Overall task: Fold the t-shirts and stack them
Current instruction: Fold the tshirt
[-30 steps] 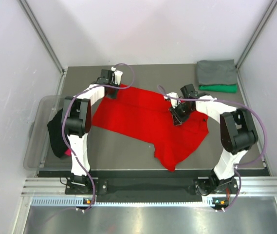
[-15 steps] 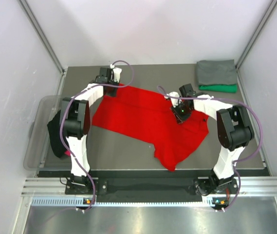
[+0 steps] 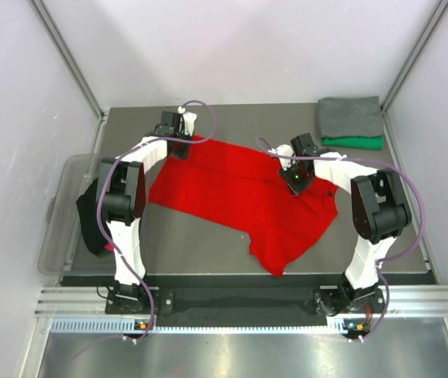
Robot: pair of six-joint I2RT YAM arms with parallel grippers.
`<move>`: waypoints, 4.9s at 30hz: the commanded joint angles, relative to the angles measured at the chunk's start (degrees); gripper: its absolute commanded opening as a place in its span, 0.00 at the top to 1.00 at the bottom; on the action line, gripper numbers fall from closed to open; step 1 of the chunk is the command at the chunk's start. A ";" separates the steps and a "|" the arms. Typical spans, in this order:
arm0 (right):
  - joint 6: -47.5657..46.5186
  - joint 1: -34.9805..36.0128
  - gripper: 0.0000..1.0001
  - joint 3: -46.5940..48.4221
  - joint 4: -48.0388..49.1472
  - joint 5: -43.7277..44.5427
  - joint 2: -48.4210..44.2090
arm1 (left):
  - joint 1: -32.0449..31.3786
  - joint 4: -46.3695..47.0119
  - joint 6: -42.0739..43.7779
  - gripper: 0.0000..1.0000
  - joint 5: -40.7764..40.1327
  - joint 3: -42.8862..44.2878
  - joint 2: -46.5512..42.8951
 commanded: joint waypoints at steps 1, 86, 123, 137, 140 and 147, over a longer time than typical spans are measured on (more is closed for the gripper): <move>-0.63 -0.09 0.72 1.90 3.16 3.53 -2.90 | -0.13 1.87 -0.65 1.00 1.16 -0.35 -3.61; -6.35 1.49 0.81 3.48 5.09 10.56 -2.99 | -0.40 3.28 -0.74 1.00 1.95 -3.95 -7.13; -8.11 1.76 0.83 0.93 -4.14 -2.45 -1.50 | -0.66 4.24 -0.21 1.00 1.60 -5.97 -9.06; -8.72 0.26 0.83 5.41 1.05 6.26 0.35 | -0.66 4.16 -0.39 1.00 1.33 -6.15 -9.06; -8.90 0.17 0.82 6.02 1.93 6.26 0.52 | -0.66 4.16 -0.21 1.00 1.25 -6.24 -9.06; -8.98 0.17 0.78 6.38 1.76 5.65 1.32 | -0.66 4.24 -0.30 1.00 1.33 -6.32 -9.06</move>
